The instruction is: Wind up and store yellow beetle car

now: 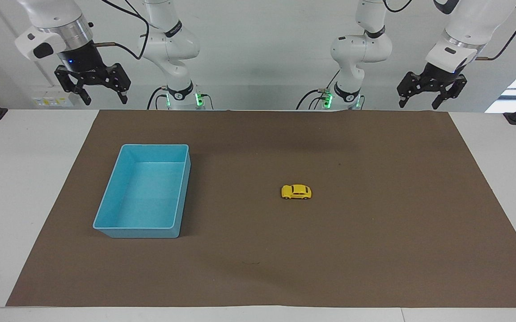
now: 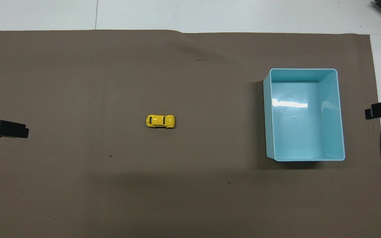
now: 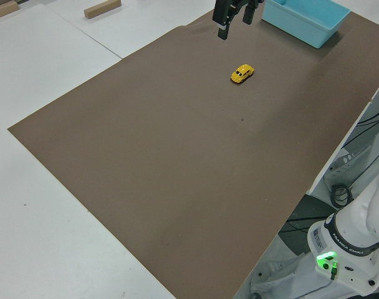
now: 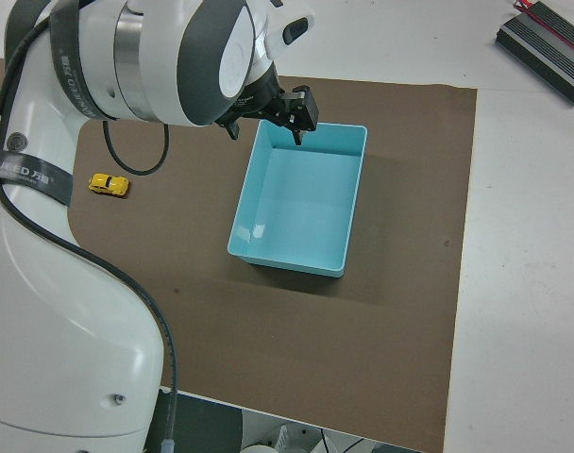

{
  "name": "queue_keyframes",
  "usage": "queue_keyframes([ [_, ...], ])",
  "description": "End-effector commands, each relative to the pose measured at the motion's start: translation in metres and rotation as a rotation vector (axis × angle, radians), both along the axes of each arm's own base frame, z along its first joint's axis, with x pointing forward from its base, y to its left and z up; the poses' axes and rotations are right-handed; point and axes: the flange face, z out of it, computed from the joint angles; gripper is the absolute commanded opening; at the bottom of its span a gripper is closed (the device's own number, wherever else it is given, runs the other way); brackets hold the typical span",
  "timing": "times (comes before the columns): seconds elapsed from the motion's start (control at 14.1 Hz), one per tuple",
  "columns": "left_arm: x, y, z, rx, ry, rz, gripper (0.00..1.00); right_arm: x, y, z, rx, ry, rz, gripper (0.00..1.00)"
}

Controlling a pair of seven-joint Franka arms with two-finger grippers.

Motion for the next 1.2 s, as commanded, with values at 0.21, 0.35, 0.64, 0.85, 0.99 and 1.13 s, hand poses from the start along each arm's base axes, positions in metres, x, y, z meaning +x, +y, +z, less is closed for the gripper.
queue_keyframes([
  [0.21,0.012,-0.007,-0.027,-0.004,0.016,0.005,1.00,-0.003,0.000,0.002,0.019,-0.004,-0.019,1.00],
  [0.35,0.022,-0.011,-0.040,-0.018,0.026,0.092,1.00,-0.003,0.001,0.002,0.019,-0.004,-0.017,1.00],
  [0.64,0.029,-0.029,-0.062,-0.030,0.041,0.262,1.00,-0.003,0.000,0.002,0.019,-0.004,-0.019,1.00],
  [0.85,0.033,-0.039,-0.073,-0.043,0.014,0.445,1.00,-0.003,0.000,0.002,0.019,-0.004,-0.019,1.00],
  [0.99,0.034,-0.049,-0.078,-0.045,0.011,0.572,1.00,-0.003,0.000,0.002,0.019,-0.004,-0.020,1.00],
  [1.13,0.036,-0.057,-0.079,-0.054,0.000,0.707,1.00,-0.003,-0.002,0.002,0.019,-0.004,-0.023,1.00],
])
